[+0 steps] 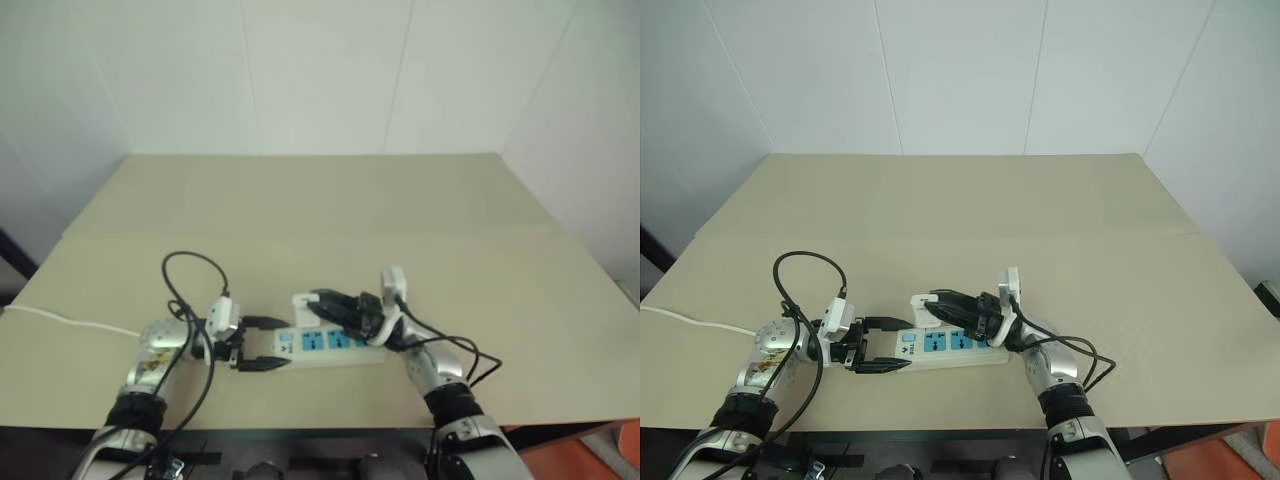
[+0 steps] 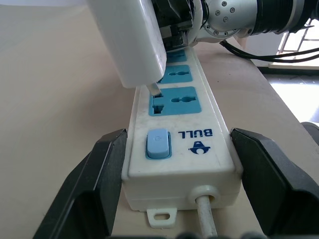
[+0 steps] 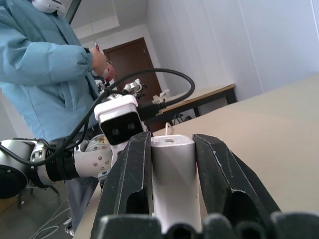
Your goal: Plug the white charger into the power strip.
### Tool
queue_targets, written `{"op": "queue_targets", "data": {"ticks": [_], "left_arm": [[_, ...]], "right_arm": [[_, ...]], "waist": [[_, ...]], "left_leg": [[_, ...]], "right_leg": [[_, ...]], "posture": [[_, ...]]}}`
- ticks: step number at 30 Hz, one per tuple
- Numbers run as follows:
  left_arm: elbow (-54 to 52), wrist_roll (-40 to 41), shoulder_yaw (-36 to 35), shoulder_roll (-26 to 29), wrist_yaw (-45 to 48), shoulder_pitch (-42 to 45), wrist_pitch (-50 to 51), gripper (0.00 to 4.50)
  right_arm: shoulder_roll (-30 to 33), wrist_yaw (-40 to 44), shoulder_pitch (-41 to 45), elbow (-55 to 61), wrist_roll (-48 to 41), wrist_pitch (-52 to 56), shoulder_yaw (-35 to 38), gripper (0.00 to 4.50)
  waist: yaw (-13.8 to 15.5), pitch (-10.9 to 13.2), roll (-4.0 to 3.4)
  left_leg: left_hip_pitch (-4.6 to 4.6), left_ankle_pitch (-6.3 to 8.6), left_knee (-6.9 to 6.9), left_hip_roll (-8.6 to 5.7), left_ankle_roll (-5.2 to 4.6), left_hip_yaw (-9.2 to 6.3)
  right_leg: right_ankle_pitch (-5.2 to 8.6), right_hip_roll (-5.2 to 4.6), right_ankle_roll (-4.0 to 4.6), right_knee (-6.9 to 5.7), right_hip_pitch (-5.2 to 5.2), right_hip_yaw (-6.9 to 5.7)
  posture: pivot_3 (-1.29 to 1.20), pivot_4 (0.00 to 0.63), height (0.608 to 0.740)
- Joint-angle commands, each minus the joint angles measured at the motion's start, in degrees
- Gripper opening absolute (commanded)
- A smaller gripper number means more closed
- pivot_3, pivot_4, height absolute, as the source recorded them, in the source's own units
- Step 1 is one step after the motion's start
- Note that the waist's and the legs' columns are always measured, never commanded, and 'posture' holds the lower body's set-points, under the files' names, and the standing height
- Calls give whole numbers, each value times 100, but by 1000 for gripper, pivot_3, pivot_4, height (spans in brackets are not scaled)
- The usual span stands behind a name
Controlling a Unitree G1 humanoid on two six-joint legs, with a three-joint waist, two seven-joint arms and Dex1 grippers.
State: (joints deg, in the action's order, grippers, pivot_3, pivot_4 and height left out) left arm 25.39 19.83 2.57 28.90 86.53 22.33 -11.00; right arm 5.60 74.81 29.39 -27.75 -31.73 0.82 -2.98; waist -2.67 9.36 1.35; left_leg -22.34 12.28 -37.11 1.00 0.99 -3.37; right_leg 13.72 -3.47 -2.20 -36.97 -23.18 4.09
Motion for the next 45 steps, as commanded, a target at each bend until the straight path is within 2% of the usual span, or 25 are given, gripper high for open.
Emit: {"op": "queue_targets", "data": {"ticks": [1, 34, 41, 45], "left_arm": [[-108, -1, 5, 88, -6, -58, 58, 3118], [11, -50, 32, 64, 37, 43, -17, 3118], [14, -58, 9, 81, 18, 23, -27, 3118], [35, -63, 14, 76, 5, 34, -35, 3118]], "right_arm": [[-9, 94, 64, -15, 76, -183, 88, 1118], [43, 73, -139, -327, 956, -966, -173, 1118], [260, 115, -117, -471, 1020, -948, -122, 1118], [403, 166, -112, -488, 1036, -876, -117, 1118]], "waist": [[0, 0, 0], [1, -3, 3], [2, -3, 4], [3, -3, 4]], "left_leg": [[0, 0, 0, 0, 0, 0], [20, 0, 4, 1, 0, 0], [42, 0, 8, 2, 0, 1], [48, 0, 11, 2, 1, 0]], "right_leg": [[0, 0, 0, 0, 0, 0], [2, 1, 0, 0, 17, 0], [5, 2, 0, 3, 40, 0], [24, 2, -32, 7, 47, 0]], "posture": [[0, 150, 740], [0, 150, 740], [0, 150, 740], [0, 150, 740]]}}
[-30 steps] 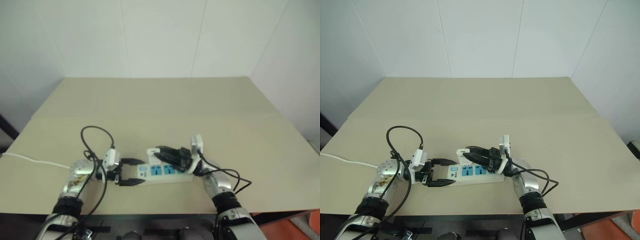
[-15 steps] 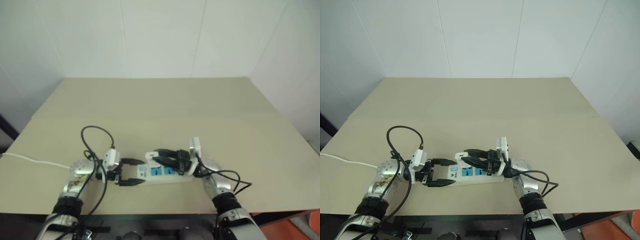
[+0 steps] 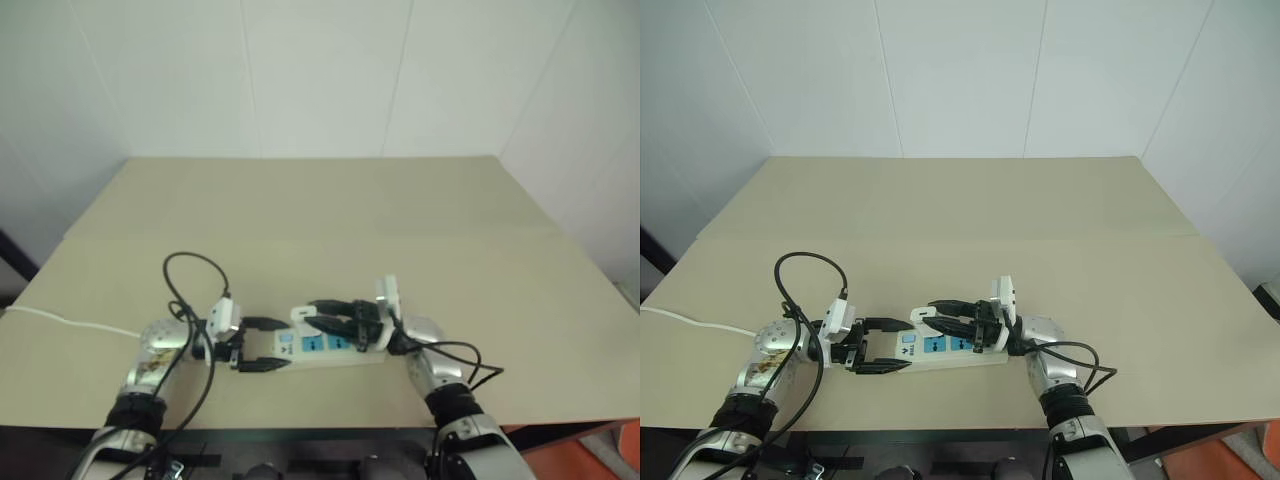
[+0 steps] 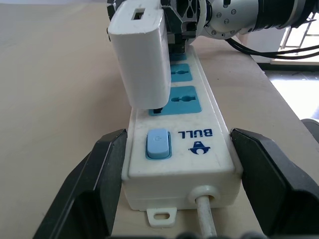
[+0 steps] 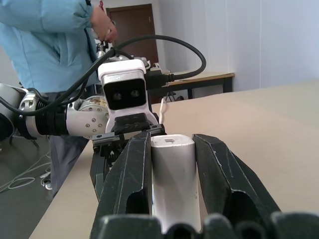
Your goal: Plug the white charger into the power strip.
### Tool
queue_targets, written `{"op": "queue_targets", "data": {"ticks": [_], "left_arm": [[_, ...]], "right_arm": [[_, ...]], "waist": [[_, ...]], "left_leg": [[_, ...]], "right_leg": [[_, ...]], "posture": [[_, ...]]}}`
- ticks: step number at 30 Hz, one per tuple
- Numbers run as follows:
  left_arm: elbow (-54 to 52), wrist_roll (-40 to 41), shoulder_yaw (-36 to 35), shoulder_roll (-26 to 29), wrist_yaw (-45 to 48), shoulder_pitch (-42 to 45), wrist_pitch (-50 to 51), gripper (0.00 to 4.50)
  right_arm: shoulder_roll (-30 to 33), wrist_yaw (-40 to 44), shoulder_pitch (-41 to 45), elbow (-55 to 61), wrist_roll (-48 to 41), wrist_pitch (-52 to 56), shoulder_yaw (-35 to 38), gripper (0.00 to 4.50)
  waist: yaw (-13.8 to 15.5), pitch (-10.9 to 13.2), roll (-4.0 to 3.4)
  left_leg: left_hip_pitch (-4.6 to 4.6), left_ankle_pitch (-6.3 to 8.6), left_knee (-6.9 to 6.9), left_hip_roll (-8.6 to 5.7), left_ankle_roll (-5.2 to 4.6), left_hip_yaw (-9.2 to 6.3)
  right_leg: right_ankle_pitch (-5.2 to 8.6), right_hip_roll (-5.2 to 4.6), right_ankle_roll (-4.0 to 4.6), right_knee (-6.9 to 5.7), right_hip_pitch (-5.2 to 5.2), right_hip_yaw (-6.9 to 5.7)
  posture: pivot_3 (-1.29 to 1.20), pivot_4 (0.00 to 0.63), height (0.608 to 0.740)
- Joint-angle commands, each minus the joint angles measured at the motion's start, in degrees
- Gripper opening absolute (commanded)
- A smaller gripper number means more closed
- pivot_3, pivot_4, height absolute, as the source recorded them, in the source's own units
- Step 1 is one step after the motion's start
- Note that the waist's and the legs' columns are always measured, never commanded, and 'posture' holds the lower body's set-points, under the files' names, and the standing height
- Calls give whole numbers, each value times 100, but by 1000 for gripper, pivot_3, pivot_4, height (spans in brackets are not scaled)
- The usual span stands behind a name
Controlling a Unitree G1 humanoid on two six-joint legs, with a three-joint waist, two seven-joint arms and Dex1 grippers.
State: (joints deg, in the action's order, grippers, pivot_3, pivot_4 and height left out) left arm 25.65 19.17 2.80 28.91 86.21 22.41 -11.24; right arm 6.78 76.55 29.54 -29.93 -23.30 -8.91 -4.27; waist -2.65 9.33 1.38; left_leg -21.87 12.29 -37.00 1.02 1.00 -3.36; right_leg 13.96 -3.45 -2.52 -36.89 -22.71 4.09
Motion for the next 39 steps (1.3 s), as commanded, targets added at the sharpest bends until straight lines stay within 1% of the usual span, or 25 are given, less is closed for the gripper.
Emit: {"op": "queue_targets", "data": {"ticks": [1, 8, 21, 31, 39], "left_arm": [[9, 3, -7, 74, 33, 26, -12, 3118], [39, 2, 11, 64, 26, 49, -33, 3118], [-23, 33, 20, 59, 9, 7, -31, 3118], [-40, 38, 18, 63, 6, -18, -14, 3118], [-117, 29, 58, 61, 15, -25, 8, 3118]], "right_arm": [[324, 7, -129, -271, 201, 109, 11, 1118], [480, 17, -79, -337, 189, 108, 27, 1118], [406, 105, -115, -66, 44, 83, -4, 1118], [345, 434, -187, 18, -38, -332, 11, 1118], [239, 609, 227, -277, 149, -688, -140, 1118]], "waist": [[1, 0, 0], [1, 0, 0], [2, 0, 0], [4, 1, 0], [2, 3, -2]], "left_leg": [[2, 0, 0, 0, 0, 0], [36, 1, 8, 1, 1, 0], [38, 1, 14, 2, 1, 0], [36, 2, 17, 2, 2, 0], [33, 2, 17, 2, 2, 0]], "right_leg": [[3, 0, -4, 0, 2, 0], [9, 0, -10, 9, 35, 0], [13, -1, -7, 12, 36, 0], [15, -1, -6, 15, 35, -1], [16, 0, -6, 14, 31, -1]], "posture": [[0, 150, 740], [0, 150, 740], [0, 150, 740], [0, 150, 740], [0, 150, 740]]}}
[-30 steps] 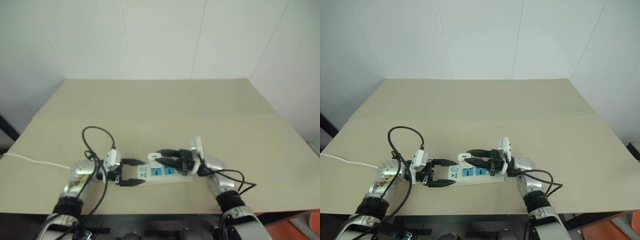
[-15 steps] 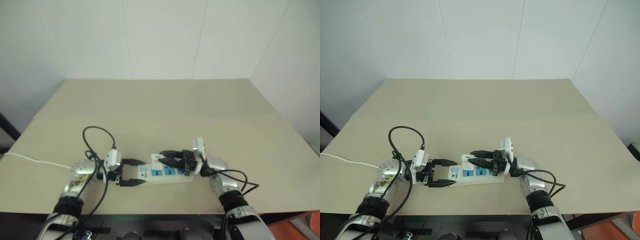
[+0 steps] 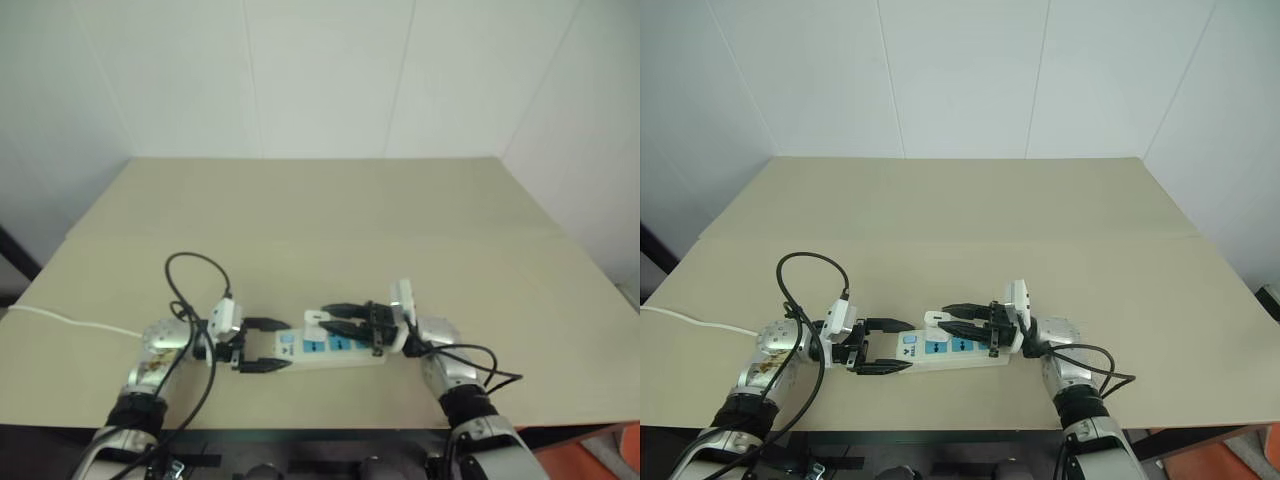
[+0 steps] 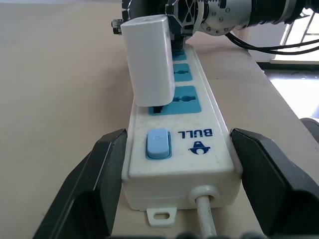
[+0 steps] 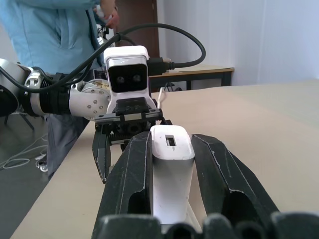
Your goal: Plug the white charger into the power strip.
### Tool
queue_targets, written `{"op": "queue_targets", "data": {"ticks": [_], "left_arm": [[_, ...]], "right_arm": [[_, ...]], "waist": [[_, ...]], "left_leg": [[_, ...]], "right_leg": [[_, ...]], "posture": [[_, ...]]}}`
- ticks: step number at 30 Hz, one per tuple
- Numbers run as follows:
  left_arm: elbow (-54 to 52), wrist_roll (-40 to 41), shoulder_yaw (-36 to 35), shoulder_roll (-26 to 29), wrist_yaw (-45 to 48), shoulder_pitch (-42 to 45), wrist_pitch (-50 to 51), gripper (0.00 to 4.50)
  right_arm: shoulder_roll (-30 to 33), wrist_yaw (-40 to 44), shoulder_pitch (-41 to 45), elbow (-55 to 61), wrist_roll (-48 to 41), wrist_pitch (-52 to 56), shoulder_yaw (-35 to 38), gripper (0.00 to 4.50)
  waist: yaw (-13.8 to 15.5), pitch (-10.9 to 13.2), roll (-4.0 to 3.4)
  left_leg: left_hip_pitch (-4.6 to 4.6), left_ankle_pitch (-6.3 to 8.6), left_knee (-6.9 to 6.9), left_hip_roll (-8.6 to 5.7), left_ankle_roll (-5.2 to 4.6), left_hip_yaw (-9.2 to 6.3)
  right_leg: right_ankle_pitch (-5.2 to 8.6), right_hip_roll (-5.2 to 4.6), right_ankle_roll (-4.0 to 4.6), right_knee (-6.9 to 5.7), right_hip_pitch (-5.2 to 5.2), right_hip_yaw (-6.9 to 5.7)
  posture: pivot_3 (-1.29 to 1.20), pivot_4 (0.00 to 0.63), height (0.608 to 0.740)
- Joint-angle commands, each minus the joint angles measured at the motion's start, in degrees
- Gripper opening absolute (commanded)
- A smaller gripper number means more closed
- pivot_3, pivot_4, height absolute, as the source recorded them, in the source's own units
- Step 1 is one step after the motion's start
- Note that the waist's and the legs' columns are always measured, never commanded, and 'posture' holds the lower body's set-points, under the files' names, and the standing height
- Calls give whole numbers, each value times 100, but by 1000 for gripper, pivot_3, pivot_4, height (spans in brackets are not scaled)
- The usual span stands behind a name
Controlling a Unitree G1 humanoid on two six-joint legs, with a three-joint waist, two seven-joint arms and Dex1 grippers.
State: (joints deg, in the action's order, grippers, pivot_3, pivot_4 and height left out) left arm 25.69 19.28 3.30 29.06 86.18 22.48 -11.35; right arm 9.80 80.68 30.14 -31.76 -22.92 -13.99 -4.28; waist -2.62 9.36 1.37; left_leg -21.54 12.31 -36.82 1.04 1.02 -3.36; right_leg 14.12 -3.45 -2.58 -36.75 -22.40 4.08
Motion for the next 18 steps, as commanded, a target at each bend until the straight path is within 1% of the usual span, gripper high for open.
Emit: {"op": "queue_targets", "data": {"ticks": [1, 8, 18], "left_arm": [[-140, 21, 9, 50, 15, -46, 24, 3118], [-324, 65, -19, 96, -53, -203, 90, 3118], [-519, 103, -65, 148, -138, -369, 175, 3118]], "right_arm": [[-92, 227, 266, -150, 138, -231, -159, 1118], [-101, 401, 635, -497, 363, -400, -290, 1118], [-4, 577, 523, -919, 459, -547, -322, 1118]], "waist": [[-1, 1, -1], [-20, 3, -3], [-31, 2, -3]], "left_leg": [[0, 0, 0, 0, 0, 0], [-15, 0, 2, 1, 0, 0], [-11, 0, 6, 3, 0, 1]], "right_leg": [[0, 0, 0, 0, 0, 0], [-1, 0, 2, -3, -19, 1], [1, 1, 6, -4, -18, 1]], "posture": [[0, 150, 740], [0, 150, 740], [0, 150, 740]]}}
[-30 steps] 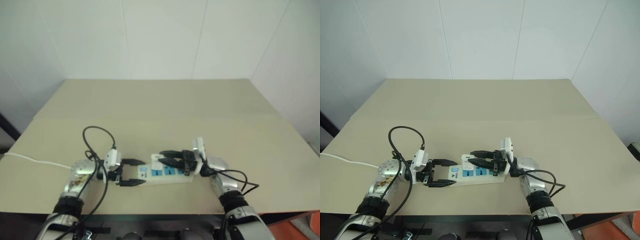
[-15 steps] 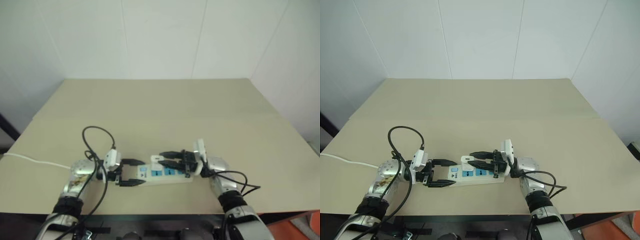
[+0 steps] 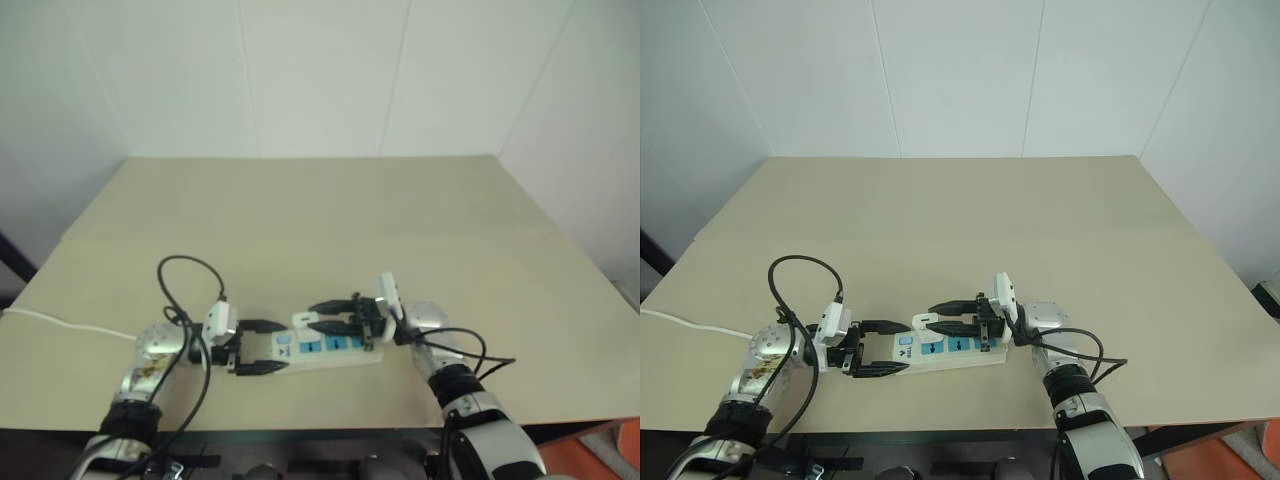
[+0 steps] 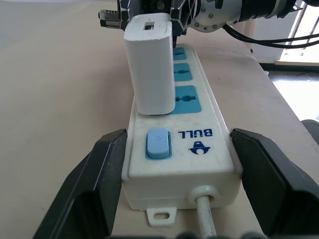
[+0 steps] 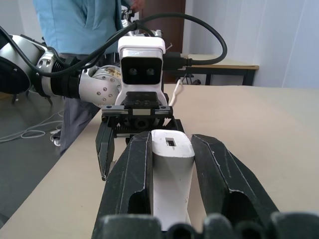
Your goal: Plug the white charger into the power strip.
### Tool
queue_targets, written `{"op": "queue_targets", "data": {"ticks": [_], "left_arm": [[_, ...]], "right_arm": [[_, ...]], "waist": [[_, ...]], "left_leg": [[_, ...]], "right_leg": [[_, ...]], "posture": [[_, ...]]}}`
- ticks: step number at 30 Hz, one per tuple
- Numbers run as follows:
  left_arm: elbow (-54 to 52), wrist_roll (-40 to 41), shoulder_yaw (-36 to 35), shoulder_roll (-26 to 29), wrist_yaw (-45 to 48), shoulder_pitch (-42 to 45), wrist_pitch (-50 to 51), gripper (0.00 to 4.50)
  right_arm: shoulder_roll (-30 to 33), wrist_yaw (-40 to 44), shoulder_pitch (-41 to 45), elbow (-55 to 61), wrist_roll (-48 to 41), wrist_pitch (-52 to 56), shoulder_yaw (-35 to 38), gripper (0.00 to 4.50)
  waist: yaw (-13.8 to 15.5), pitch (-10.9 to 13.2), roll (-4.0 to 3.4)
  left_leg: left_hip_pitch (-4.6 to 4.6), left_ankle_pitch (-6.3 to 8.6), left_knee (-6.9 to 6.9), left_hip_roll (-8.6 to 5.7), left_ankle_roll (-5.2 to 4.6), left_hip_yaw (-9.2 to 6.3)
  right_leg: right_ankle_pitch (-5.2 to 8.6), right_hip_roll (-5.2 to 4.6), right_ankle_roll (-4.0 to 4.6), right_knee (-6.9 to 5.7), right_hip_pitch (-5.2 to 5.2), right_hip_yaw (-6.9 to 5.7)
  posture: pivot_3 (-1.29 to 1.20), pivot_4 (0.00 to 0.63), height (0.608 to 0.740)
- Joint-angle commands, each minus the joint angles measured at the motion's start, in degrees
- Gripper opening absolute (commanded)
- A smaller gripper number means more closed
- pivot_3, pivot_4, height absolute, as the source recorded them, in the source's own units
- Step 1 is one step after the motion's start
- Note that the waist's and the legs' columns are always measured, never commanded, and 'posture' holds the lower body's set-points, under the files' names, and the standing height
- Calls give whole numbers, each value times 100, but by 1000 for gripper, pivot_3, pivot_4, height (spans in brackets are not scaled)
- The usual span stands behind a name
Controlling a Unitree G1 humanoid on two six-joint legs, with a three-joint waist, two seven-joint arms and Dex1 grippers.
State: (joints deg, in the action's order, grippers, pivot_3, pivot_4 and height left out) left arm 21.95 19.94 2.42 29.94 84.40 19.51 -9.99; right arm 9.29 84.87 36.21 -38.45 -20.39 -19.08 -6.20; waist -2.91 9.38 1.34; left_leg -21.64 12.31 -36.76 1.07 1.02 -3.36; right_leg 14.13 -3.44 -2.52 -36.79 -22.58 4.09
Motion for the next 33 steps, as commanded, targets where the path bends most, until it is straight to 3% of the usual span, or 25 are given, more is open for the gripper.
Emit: {"op": "queue_targets", "data": {"ticks": [1, 15, 29, 33], "left_arm": [[-149, 37, 25, 64, 39, -70, 44, 3118], [-152, 30, 51, 115, 69, -3, 56, 3118], [-241, 39, 42, 144, -5, -102, 76, 3118], [-227, 24, 49, 124, -43, -121, 44, 3118]], "right_arm": [[60, 187, -77, -321, 217, -67, -130, 1118], [10, 609, 318, -965, 386, -319, -328, 1118], [28, 404, 251, -1027, 369, -575, -212, 1118], [5, 536, 170, -891, 234, -811, -137, 2210]], "waist": [[-6, 0, 0], [-64, 0, 0], [-94, 0, 0], [-93, 0, 0]], "left_leg": [[2, 0, 0, 0, 0, 0], [12, 0, 3, 0, 0, 0], [25, 0, 6, 0, 0, 0], [24, 0, 7, 0, 0, 0]], "right_leg": [[0, 0, 0, 0, 1, 0], [1, 0, 1, 0, 11, 0], [2, 0, 3, 0, 22, 0], [2, -1, 3, 2, 22, 0]], "posture": [[0, 150, 740], [0, 150, 740], [0, 150, 740], [0, 150, 740]]}}
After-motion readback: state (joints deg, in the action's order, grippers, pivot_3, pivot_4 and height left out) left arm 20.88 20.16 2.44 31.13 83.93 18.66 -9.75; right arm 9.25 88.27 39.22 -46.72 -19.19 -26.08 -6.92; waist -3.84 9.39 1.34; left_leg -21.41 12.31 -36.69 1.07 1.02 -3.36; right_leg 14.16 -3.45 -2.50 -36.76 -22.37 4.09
